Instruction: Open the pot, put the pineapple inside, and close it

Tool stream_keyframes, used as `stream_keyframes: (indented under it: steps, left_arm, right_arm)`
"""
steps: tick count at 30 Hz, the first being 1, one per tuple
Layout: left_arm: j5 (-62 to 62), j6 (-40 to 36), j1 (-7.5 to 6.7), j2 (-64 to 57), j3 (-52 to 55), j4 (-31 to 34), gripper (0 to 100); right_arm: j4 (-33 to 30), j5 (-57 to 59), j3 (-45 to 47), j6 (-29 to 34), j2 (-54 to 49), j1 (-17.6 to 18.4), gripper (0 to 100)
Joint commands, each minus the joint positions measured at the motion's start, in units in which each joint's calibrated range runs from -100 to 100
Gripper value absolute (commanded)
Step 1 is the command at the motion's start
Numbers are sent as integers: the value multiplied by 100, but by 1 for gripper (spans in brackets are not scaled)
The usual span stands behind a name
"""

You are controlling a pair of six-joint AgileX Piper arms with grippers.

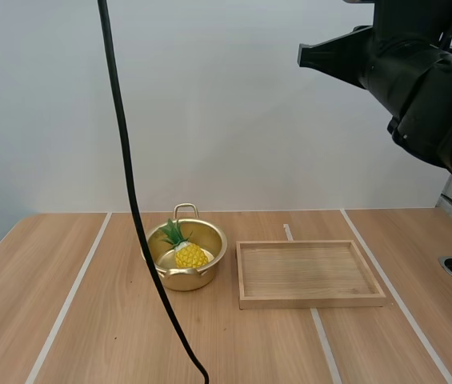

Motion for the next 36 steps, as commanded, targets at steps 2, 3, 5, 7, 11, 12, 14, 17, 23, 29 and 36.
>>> stream_keyframes:
  steps: [2, 3, 5, 7, 11, 12, 14, 17, 23, 29, 36]
  left_arm:
    - [-137, -18, -5, -34, -66, 13, 0]
    - [-137, -18, -5, -34, -66, 13, 0]
    - [-89, -18, -5, -34, -66, 13, 0]
    - [-46, -18, -5, -22, -66, 27, 0]
    - [374, -18, -5, 153, -66, 71, 0]
    - [570, -18, -5, 198, -66, 116, 0]
    - [977, -18, -5, 318, -66, 190, 0]
    - [1698, -39, -5, 546, -66, 260, 0]
    - [2636, -51, -5, 894, -66, 320, 0]
    - [3394, -51, -5, 1249, -52, 526, 0]
    - [3627, -59, -5, 1504, 31, 541, 0]
  right_arm:
    - [24, -73, 14, -2, -70, -19, 0]
    - [24, -73, 14, -2, -70, -19, 0]
    - [24, -106, 14, -2, -70, -19, 0]
    - [34, -191, 14, -2, -70, -19, 0]
    - [61, -551, 102, -2, -70, -19, 0]
    - [71, -643, 115, -2, -70, -19, 0]
    - [71, -846, 116, -2, -70, -19, 0]
    - [71, -1067, 116, -2, -70, -19, 0]
    - [82, -1249, 116, -2, -70, -19, 0]
    - [98, -1246, 116, -2, -70, -19, 0]
    - [98, -1246, 215, -2, -70, -19, 0]
